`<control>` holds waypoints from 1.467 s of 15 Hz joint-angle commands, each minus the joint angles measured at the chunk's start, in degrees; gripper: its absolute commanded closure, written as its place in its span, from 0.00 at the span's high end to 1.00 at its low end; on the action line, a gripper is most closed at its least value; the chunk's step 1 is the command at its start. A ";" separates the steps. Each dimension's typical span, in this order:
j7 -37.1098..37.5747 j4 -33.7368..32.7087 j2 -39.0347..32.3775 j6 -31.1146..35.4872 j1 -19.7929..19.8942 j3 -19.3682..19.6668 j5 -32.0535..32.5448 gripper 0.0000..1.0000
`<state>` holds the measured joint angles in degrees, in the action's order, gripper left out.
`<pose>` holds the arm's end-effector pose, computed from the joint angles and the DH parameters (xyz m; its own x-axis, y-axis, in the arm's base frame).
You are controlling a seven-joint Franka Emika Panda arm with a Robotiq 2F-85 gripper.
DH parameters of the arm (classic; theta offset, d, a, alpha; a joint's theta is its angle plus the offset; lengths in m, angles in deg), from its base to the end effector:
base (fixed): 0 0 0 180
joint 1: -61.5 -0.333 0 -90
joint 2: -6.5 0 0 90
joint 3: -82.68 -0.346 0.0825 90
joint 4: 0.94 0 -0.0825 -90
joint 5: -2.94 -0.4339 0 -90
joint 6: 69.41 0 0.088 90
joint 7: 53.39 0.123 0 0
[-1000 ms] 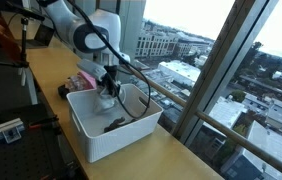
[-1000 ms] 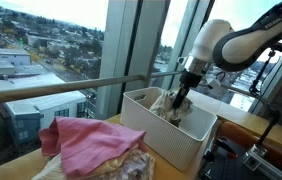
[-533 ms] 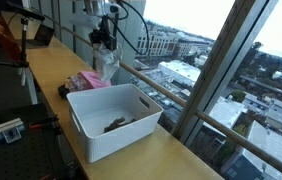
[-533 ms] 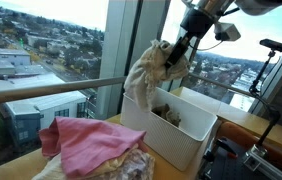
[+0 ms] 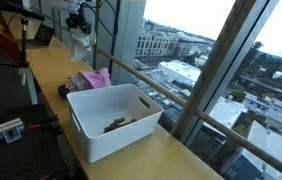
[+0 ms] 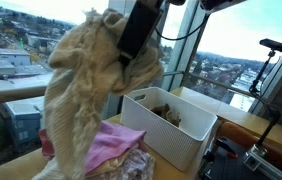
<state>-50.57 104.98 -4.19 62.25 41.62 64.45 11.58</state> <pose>0.5493 0.4115 0.4473 0.7383 0.6178 0.2706 0.6265 -0.7767 0.0641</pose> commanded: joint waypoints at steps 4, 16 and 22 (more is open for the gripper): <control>1.56 -7.71 -11.88 -2.68 -2.72 2.06 1.91 0.06; -1.72 -0.17 -7.20 -2.56 1.39 5.22 1.04 0.92; -6.55 8.28 -1.14 1.25 10.99 11.98 2.28 1.00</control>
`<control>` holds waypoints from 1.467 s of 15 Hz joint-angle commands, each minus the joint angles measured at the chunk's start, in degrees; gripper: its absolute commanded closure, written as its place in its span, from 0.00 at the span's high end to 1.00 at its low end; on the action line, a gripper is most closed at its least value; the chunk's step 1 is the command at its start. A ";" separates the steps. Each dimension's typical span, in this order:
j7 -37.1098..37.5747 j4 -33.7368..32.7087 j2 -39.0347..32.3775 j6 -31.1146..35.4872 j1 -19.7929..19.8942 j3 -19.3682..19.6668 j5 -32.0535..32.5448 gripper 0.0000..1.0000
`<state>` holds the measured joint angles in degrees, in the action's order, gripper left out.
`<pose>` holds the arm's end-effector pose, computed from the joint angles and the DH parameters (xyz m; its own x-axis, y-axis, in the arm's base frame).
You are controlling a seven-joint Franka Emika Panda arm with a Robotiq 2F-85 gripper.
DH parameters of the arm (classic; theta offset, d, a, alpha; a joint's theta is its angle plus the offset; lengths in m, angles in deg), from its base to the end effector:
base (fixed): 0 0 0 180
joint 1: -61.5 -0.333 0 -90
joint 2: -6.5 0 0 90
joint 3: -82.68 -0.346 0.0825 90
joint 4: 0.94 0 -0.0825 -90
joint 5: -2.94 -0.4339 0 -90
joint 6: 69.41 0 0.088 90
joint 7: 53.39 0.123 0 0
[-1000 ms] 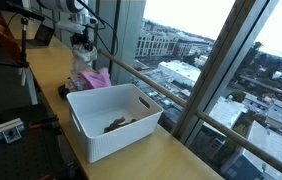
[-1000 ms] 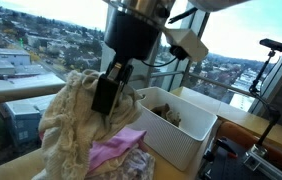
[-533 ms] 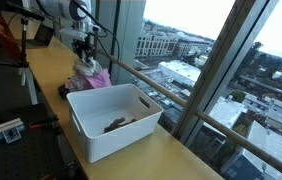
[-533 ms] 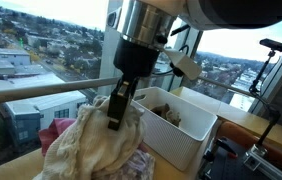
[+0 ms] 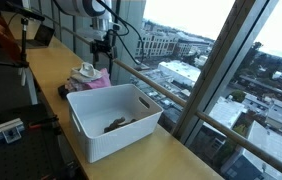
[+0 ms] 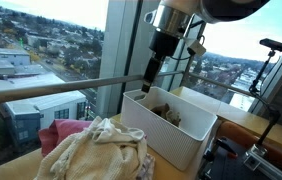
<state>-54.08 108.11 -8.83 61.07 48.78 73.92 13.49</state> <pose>0.6337 0.2372 0.3572 0.8742 0.4744 0.1035 0.4635 -0.8788 0.1130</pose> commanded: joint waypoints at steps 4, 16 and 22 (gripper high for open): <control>-7.18 8.46 2.07 7.64 10.10 6.38 -0.31 1.00; -7.87 15.13 -13.39 24.05 15.07 10.39 0.54 1.00; -8.33 17.83 -15.95 28.70 16.75 10.50 -1.17 0.60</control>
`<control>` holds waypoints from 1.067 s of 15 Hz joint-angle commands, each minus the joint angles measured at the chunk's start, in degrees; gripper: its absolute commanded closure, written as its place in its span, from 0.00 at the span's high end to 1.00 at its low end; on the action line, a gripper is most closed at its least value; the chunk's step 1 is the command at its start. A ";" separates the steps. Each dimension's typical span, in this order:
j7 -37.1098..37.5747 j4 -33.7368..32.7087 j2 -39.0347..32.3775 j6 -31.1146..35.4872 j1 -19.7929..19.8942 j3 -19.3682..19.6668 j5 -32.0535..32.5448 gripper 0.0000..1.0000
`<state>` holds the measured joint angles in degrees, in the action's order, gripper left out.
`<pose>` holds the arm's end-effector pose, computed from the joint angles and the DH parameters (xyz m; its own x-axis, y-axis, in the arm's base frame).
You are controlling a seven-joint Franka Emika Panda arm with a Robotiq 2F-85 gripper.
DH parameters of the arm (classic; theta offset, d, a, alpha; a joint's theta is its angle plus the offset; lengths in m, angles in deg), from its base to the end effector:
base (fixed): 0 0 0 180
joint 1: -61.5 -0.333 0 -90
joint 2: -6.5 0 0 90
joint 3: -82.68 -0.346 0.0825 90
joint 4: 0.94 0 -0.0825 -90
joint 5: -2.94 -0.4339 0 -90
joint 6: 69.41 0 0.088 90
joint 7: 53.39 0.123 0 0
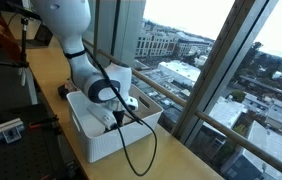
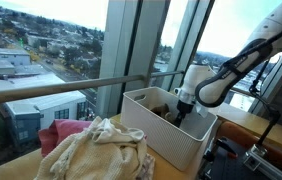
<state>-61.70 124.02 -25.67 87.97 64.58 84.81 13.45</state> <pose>0.5848 -0.0485 0.0915 0.9739 0.2263 -0.0177 0.2270 -0.9698 0.0888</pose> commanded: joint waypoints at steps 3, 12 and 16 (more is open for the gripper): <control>-0.41 4.49 4.16 1.36 0.39 -2.01 -2.59 0.37; 0.57 12.99 21.59 -1.94 -5.65 -6.12 -2.07 0.02; -0.12 12.41 31.57 -5.00 -8.43 -8.52 -2.22 0.04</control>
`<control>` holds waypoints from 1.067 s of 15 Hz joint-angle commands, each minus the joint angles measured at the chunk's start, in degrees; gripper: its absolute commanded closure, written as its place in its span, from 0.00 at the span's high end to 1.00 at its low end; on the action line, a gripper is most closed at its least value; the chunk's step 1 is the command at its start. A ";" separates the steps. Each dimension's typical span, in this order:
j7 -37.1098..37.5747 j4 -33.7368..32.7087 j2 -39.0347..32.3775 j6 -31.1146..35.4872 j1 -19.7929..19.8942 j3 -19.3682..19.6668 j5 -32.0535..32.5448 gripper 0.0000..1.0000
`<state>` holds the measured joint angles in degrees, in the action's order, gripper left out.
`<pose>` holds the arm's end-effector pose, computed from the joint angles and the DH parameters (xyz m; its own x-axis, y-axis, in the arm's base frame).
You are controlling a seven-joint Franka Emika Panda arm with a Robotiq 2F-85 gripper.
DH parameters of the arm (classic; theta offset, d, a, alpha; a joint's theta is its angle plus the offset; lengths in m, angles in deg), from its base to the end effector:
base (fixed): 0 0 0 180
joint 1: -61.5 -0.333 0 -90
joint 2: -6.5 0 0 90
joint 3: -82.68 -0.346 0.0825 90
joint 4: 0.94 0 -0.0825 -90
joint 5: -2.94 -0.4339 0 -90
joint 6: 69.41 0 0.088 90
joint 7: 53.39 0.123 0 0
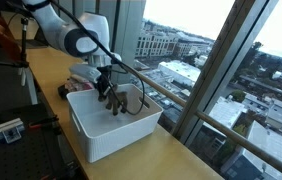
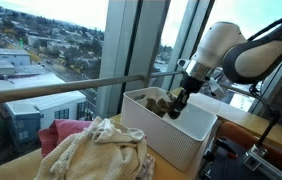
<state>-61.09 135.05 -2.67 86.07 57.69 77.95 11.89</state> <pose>0.5536 0.0882 0.2474 0.8985 0.4074 0.1634 0.3960 -0.9129 0.0987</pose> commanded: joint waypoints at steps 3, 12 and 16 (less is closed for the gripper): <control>-0.68 -0.34 14.87 -5.96 -4.64 -4.35 -1.14 0.04; 2.22 -3.00 18.12 -11.39 -11.88 -11.33 0.20 0.04; 1.48 -0.14 18.36 -11.77 -11.05 -10.36 0.00 0.04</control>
<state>-58.84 133.63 15.03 75.41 46.08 66.83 11.68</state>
